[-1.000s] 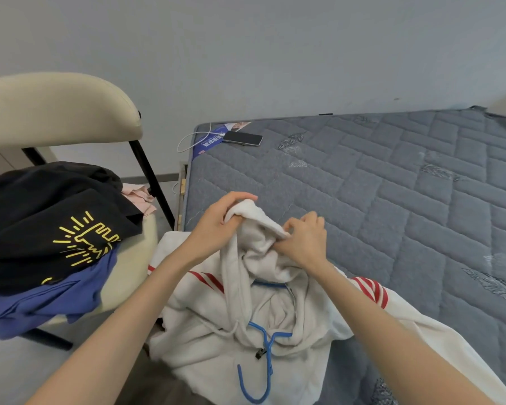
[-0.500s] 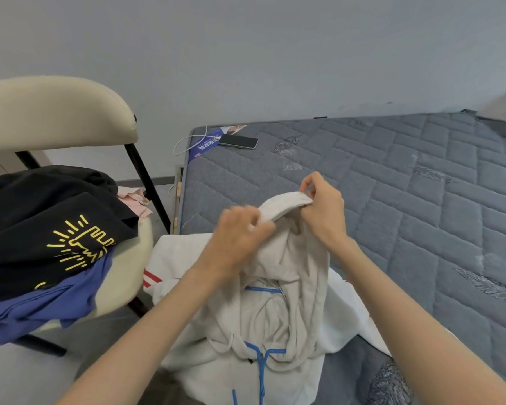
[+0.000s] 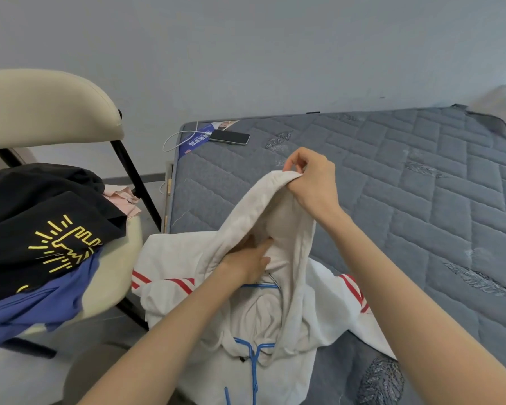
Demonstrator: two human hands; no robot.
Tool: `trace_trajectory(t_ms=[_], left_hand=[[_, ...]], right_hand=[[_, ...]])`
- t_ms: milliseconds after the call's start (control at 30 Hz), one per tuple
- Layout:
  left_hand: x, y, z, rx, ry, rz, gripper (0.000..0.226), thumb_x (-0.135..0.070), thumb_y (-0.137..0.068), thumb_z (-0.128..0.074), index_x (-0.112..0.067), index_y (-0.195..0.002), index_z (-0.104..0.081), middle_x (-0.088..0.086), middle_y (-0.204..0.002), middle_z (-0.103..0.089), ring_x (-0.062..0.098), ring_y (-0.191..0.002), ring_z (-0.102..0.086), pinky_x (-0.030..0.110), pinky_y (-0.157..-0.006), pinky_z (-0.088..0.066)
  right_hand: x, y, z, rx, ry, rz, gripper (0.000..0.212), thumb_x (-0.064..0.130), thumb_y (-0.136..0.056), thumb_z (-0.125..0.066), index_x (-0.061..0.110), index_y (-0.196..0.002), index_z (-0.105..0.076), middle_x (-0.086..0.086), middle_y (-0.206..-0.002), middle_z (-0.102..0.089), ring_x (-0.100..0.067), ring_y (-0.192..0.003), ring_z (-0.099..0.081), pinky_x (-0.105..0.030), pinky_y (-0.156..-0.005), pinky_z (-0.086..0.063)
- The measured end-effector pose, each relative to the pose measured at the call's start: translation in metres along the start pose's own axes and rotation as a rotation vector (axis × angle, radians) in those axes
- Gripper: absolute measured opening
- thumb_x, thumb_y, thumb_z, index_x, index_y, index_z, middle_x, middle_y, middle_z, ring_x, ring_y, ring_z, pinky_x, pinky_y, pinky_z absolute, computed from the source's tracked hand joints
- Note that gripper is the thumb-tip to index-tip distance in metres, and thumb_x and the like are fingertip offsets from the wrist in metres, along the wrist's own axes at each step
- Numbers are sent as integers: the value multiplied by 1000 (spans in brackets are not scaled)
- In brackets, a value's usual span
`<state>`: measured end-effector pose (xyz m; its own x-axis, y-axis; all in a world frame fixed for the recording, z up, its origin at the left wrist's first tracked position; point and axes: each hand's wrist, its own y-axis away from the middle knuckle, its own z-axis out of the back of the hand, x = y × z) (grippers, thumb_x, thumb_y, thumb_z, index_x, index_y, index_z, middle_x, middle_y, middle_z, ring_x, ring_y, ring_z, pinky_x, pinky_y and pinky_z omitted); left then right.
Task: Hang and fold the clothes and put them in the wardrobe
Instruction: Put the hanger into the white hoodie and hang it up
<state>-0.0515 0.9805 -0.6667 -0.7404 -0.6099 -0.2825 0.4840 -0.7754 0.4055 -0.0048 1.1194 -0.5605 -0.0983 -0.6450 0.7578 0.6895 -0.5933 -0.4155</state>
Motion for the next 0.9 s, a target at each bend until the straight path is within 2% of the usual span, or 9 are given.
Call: trace_trajectory(t_ms=[133,233,300,400,467,567,700,767,900], left_hand=[[-1,15,10,-484,-151,-128,54,-16,-93,-42,-17,-145,-31,15,-146,-32,33,-127,-40,41,-95,-40],[26,18,22,-888,-281,-155,52,-9,-71,-48,-14,-123,-54,15,-124,-49,32,-105,-47,41,-77,-36],[46,23,24,-846,-234,42,63,-16,-70,-64,-21,-131,-47,13,-134,-39,29,-112,-35,43,-81,-34],[61,28,15,-570,-93,239,87,-35,-76,-68,-34,-146,-17,13,-136,-30,34,-116,-36,43,-82,-43],[61,28,5,-535,8,211,85,-21,-81,-59,-34,-147,-7,8,-113,-41,30,-101,-46,36,-65,-43],[60,27,1,-544,177,238,78,-5,-83,-49,-29,-146,-8,8,-102,-47,29,-88,-51,35,-62,-40],[68,30,10,-575,143,248,62,2,-81,-47,-16,-137,-28,14,-114,-52,32,-94,-53,36,-64,-37],[77,37,17,-629,44,258,59,8,-80,-43,-14,-134,-33,13,-120,-50,33,-100,-51,37,-65,-35],[95,47,18,-667,-147,338,74,13,-76,-50,-16,-141,-30,12,-117,-44,30,-104,-45,35,-62,-37]], right_hand=[[-20,-3,-14,66,103,-31,23,-1,-66,-61,22,-71,-58,2,-72,-55,-14,-70,-50,-23,-59,-35],[-33,0,-19,81,157,9,26,-7,-67,-56,18,-75,-59,-3,-80,-61,-17,-79,-52,-24,-67,-38],[-41,10,-24,108,157,31,31,-11,-64,-52,15,-81,-59,-6,-85,-62,-23,-84,-52,-29,-72,-39],[-52,35,-32,195,279,-33,45,-6,-68,-54,15,-108,-54,-8,-106,-55,-31,-99,-47,-30,-78,-36],[-57,55,-36,257,415,-208,63,8,-75,-62,21,-132,-37,-8,-121,-45,-33,-108,-41,-37,-87,-39],[-64,81,-43,408,417,-590,89,25,-78,-72,21,-144,-12,-15,-134,-37,-37,-121,-38,-45,-94,-40],[-73,93,-35,484,431,-675,44,15,-86,-58,13,-127,-41,-14,-125,-52,-34,-111,-53,-37,-87,-45],[-75,86,-20,299,506,-535,27,8,-85,-51,16,-110,-56,-9,-117,-56,-31,-108,-54,-34,-79,-42],[-81,74,6,18,620,-298,27,-6,-82,-44,12,-94,-59,-9,-102,-54,-32,-99,-46,-34,-65,-31]])
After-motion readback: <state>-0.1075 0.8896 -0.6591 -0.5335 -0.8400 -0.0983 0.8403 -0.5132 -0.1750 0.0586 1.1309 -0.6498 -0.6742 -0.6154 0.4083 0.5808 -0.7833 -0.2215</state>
